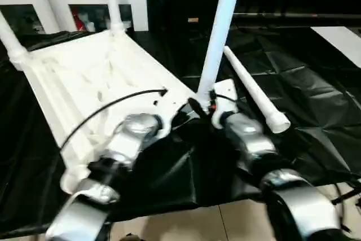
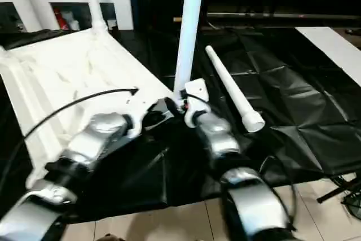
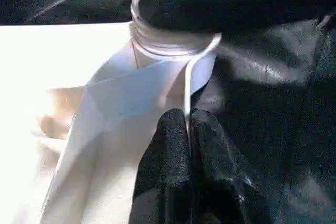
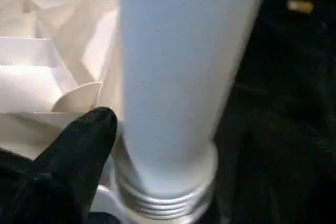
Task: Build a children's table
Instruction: Rotate leg to tighten
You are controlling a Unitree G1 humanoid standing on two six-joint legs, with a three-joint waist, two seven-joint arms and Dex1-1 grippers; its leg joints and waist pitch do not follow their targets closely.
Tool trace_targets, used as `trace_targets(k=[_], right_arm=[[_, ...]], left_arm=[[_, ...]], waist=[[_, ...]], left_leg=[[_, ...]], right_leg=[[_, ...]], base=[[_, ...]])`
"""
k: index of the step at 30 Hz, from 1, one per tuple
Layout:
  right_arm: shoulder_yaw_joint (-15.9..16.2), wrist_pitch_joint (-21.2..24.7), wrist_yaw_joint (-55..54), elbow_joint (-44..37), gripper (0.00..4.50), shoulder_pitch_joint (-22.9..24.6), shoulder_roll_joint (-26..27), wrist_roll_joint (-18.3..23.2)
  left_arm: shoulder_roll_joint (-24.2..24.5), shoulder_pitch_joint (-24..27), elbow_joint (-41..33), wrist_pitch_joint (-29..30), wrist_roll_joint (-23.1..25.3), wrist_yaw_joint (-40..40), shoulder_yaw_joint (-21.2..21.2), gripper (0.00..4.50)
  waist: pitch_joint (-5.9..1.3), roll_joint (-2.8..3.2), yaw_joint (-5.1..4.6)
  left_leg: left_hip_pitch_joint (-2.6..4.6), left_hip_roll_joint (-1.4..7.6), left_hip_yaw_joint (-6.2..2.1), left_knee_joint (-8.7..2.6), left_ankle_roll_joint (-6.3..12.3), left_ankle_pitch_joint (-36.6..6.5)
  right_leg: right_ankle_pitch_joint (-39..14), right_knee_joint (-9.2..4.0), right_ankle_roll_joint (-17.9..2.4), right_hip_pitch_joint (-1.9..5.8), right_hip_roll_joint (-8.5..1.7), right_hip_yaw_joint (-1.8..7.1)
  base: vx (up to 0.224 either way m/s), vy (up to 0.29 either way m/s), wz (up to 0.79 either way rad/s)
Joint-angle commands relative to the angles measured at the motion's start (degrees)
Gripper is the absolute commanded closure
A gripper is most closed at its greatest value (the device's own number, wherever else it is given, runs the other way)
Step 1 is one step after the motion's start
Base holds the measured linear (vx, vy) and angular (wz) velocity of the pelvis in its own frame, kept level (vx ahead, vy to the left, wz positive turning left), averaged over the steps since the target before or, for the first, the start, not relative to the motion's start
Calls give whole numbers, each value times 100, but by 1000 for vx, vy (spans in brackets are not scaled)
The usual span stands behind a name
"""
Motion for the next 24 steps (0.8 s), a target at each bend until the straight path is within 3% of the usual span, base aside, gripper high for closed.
trace_targets(k=[1, 5, 11, 14, 20, 24], right_arm=[[126, 10, 465, -245, 12, 125, -150, 10], [357, 166, 1559, -682, 12, 440, -597, 44], [707, 451, 2865, -1437, 12, 871, -1024, 175], [844, 495, 3096, -1523, 12, 896, -1084, 124], [886, 516, 3224, -1604, 12, 933, -1075, 87], [874, 607, 3314, -1718, 49, 969, -1072, 139]], left_arm=[[86, 166, -46, -251, -205, -296, 98, 450], [449, 364, -406, -466, -436, -1138, -9, 450], [902, 641, -1071, -142, -881, -2381, -188, 450], [958, 677, -1143, -123, -898, -2531, -228, 450], [1016, 724, -1177, -140, -856, -2538, -199, 450], [1058, 765, -1254, -80, -847, -2590, -187, 450]], waist=[[-356, -36, 29], [-349, -32, 52], [-356, -6, 72], [-347, 2, 71], [-338, -22, 99], [-350, -35, 101]], left_leg=[[48, 121, 10, -314, 432, -701], [49, 129, 5, -320, 400, -823], [58, 143, 0, -323, 404, -802], [73, 149, 8, -328, 379, -862], [67, 146, -2, -343, 255, -951], [54, 142, -5, -333, 292, -816]], right_leg=[[-5, -413, -1305, 316, -348, 257], [-144, -426, -1288, 320, -343, 259], [-39, -399, -1378, 310, -333, 258], [-98, -410, -1429, 286, -331, 259], [-387, -433, -1318, 290, -352, 268], [-224, -408, -1298, 303, -348, 265]], base=[[0, 0, 0], [0, 0, 0], [0, 0, 0], [0, 0, 0], [0, 0, 0], [0, 0, 0]])
